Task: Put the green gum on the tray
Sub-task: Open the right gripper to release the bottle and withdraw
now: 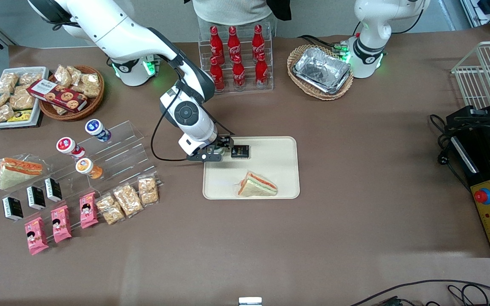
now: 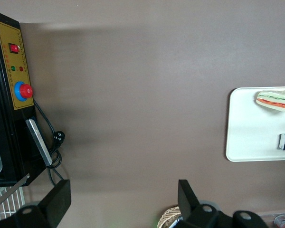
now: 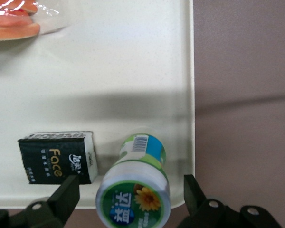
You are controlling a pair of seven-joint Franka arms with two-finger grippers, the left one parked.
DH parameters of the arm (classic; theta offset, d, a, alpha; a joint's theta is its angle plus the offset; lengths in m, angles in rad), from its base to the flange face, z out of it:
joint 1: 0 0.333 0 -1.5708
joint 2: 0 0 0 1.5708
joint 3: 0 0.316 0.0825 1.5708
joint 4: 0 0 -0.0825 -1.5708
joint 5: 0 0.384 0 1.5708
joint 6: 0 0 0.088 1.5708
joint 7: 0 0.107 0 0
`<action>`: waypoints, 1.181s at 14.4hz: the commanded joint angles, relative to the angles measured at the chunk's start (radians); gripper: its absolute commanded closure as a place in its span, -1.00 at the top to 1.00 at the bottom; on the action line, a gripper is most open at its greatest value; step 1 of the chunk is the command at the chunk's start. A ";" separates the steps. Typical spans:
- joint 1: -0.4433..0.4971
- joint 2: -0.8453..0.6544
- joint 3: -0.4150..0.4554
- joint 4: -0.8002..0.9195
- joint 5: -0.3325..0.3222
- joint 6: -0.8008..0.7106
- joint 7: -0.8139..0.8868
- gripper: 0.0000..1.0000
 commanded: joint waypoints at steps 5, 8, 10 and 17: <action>-0.062 -0.174 -0.009 0.052 -0.034 -0.221 -0.033 0.98; -0.160 -0.251 -0.008 0.157 -0.027 -0.453 -0.165 0.98; -0.240 -0.280 -0.008 0.206 -0.020 -0.545 -0.282 0.98; -0.591 -0.274 -0.009 0.413 -0.034 -0.689 -0.722 0.99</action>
